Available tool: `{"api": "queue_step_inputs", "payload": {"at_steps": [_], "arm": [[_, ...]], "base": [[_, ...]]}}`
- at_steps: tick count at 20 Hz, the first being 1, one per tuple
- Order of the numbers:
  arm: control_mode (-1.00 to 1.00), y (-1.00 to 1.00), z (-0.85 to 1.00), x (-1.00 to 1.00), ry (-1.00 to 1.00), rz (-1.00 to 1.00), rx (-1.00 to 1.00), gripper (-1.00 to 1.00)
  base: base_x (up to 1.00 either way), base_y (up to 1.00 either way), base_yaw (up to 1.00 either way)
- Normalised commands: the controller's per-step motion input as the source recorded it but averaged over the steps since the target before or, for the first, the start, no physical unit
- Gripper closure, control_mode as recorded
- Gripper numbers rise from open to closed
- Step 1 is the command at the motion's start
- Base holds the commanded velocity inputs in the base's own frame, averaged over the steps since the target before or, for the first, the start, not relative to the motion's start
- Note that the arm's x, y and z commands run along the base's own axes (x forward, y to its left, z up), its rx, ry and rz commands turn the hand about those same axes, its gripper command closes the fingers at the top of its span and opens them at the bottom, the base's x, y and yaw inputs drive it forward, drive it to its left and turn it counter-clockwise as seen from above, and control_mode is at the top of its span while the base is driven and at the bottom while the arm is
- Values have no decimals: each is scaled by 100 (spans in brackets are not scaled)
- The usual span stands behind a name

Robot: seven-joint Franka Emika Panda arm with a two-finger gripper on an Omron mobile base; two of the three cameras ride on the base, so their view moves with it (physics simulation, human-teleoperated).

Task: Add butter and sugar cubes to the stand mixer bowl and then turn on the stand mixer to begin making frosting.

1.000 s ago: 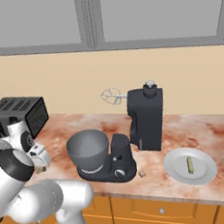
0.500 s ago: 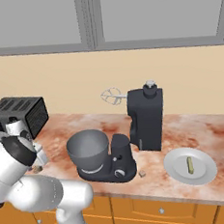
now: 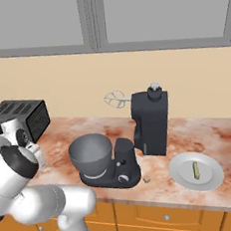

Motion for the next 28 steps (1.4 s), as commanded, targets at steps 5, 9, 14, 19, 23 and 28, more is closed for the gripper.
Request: {"api": "queue_step_inputs", "payload": {"at_steps": [5,9,14,19,23,28], "arm": [[-100,-49,96,-44,-23,-4,0,100],[-100,-86,95,-26,-8,-7,0,100],[-100,-87,94,-11,0,-8,0,100],[-100,-68,98,-3,0,-6,2,100],[-100,-71,43,1,0,-4,0,100],[-100,-56,-7,10,-2,0,0,100]], "base": [[0,0,0],[0,0,0],[0,0,0],[0,0,0],[0,0,0],[0,0,0]]}}
